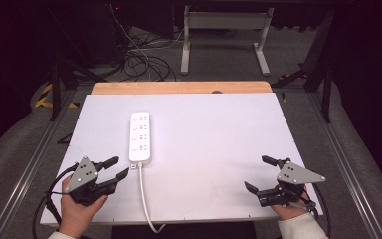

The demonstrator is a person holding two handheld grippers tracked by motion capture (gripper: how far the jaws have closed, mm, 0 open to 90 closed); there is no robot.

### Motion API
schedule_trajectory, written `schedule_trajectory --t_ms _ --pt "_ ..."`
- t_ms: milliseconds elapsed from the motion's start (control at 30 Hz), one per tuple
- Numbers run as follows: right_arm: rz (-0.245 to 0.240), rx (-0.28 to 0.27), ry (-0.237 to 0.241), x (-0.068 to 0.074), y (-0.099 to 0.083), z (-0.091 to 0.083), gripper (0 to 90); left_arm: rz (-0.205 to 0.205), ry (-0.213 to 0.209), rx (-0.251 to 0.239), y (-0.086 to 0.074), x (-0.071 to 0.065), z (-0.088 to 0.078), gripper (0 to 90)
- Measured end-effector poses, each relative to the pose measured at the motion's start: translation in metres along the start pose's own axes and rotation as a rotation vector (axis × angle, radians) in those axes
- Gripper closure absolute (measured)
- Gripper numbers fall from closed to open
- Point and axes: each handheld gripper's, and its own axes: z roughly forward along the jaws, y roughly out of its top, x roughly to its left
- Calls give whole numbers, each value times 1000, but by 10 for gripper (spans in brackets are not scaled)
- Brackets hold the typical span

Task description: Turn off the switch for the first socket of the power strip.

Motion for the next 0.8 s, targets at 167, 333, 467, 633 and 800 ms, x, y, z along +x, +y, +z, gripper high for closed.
schedule_trajectory --t_ms 167,333,467,633,800 --pt "2 2 0 0 0 0 30 -2 -8 18 8 6 4 529" --pt "1 2 1 0 -1 0 30 -8 -8 21 17 10 9 531" --pt "3 4 2 -1 -1 1 31 0 3 33 22 14 15 534" --pt "3 5 -1 -1 -1 1 30 6 -6 48 31 20 30 538" --pt "6 3 1 -1 -2 1 31 5 -7 52 35 23 34 540"
